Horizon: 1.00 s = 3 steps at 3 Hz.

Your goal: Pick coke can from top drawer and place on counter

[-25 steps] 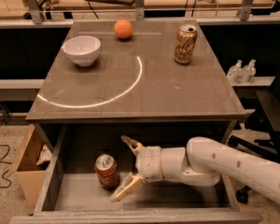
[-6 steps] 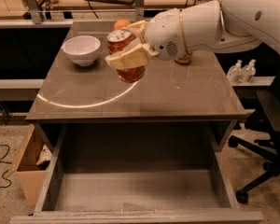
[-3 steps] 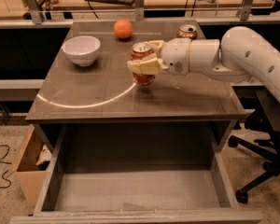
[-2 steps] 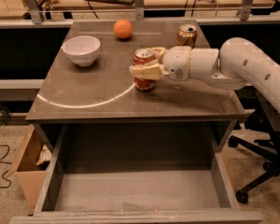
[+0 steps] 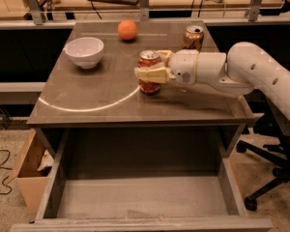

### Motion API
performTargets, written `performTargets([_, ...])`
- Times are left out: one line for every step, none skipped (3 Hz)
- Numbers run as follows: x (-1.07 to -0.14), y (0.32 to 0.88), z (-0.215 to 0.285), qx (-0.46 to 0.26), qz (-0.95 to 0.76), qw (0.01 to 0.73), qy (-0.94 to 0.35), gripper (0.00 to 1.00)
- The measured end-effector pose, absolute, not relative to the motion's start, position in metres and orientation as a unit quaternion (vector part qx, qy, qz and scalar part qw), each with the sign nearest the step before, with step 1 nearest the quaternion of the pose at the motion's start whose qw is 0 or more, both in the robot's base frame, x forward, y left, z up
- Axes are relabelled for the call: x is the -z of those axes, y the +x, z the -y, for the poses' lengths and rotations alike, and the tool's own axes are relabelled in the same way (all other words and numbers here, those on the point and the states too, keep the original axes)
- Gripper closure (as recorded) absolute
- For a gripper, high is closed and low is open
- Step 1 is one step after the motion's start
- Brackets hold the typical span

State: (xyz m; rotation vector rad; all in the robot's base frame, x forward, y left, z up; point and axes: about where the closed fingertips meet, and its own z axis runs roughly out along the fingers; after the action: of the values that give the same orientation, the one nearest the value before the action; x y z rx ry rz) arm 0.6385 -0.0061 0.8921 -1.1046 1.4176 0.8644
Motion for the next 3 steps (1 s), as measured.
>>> performTargets([-0.8921,0.6385,0.0059,-0.364,-0.597,0.543,-0.465,0.59])
performTargets([-0.8923,0.6379,0.0030,-0.366,-0.596,0.542,-0.467,0.36])
performTargets([-0.8925,0.6374,0.0003,-0.367,-0.595,0.541,-0.468,0.12])
